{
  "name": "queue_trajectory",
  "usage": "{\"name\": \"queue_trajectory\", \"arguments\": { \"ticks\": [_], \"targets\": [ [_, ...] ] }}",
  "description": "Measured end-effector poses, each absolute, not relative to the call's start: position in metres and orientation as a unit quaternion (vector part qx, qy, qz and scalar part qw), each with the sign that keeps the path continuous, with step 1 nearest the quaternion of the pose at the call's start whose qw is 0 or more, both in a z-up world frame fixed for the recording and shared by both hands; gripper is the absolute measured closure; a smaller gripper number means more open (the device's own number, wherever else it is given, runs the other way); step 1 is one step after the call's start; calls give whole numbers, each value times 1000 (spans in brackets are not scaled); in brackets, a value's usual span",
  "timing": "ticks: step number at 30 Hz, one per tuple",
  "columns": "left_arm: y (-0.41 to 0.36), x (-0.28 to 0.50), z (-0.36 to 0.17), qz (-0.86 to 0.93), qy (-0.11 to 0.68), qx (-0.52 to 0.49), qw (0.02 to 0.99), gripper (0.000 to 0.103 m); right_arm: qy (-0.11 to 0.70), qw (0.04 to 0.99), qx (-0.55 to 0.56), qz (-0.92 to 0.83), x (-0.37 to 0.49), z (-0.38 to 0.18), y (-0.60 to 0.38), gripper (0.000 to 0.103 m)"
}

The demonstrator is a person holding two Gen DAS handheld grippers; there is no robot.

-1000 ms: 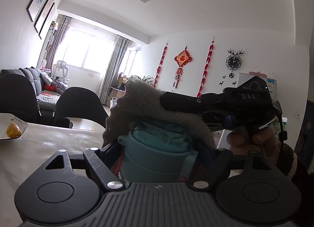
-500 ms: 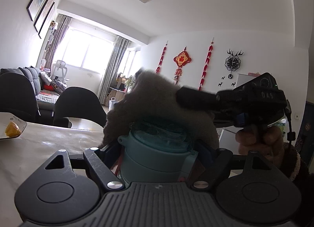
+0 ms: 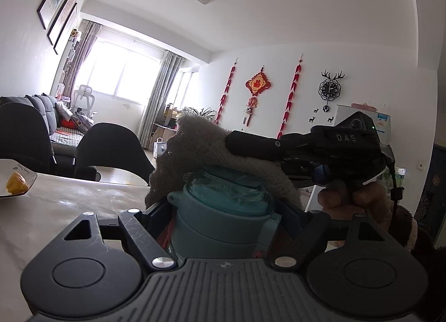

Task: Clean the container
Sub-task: 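Wipe the towel over the bottle's cap with the right gripper, then lift the towel off the cap with the right gripper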

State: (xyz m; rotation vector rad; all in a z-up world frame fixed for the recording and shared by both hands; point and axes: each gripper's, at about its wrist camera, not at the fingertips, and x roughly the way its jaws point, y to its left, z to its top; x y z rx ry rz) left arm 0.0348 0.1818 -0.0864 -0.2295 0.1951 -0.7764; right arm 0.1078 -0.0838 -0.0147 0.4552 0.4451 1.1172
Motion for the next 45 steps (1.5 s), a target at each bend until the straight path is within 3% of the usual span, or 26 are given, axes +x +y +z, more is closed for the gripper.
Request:
{"name": "queue_trajectory", "arguments": {
  "ticks": [12,25,45],
  "targets": [
    [182,35,-87,-378,97,-109,914,20,201,789,154,560,89,-4,-63,94],
    [183,33,-87,-378,99,-108,914,20,205,793,205,536,106,-16,-80,94],
    [192,35,-85,-360,96,-147,916,21,197,905,197,321,101,-33,-115,94]
  ]
}}
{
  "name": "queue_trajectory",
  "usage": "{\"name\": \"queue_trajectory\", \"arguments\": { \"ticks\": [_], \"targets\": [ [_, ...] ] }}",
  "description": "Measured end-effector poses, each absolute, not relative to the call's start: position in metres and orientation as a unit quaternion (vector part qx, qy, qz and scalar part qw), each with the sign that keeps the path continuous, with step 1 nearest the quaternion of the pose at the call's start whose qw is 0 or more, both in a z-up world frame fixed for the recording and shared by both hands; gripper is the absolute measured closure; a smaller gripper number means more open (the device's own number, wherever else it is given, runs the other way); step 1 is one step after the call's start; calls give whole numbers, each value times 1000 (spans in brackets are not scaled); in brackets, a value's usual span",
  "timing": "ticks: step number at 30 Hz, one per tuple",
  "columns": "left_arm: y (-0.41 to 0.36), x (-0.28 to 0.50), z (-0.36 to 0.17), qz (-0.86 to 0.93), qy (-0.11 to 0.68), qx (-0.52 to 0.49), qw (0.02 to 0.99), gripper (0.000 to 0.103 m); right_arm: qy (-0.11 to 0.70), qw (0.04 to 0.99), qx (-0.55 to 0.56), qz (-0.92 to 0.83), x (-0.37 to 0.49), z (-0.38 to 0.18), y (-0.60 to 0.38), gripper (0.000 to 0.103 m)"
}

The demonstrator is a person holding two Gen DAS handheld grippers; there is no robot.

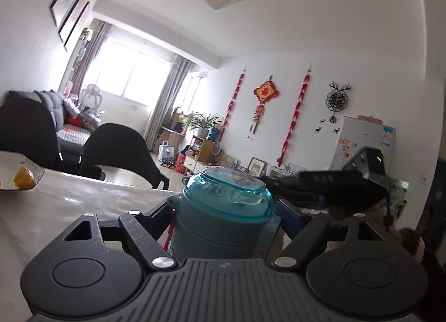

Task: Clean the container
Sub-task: 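Lift the towel off the cap with the right gripper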

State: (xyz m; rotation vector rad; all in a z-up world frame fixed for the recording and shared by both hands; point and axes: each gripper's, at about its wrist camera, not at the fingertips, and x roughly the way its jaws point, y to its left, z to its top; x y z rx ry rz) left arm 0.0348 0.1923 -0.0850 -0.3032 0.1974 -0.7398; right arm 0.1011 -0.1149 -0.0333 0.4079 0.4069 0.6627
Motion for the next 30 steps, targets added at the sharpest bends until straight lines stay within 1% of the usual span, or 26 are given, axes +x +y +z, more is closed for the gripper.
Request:
{"name": "queue_trajectory", "arguments": {
  "ticks": [4,12,23,26,30],
  "targets": [
    [192,51,-80,-353,96,-169,915,21,192,909,195,314,101,-35,-118,94],
    [175,90,-64,-347,78,-168,920,21,173,922,196,286,108,-30,-129,94],
    [135,150,-64,-352,57,-146,923,21,126,960,130,214,136,-4,-134,94],
    [128,161,-73,-351,60,-139,924,21,134,964,116,197,146,-11,-137,94],
    [125,169,-88,-350,72,-143,923,21,176,959,122,186,161,-39,-138,94]
  ]
}}
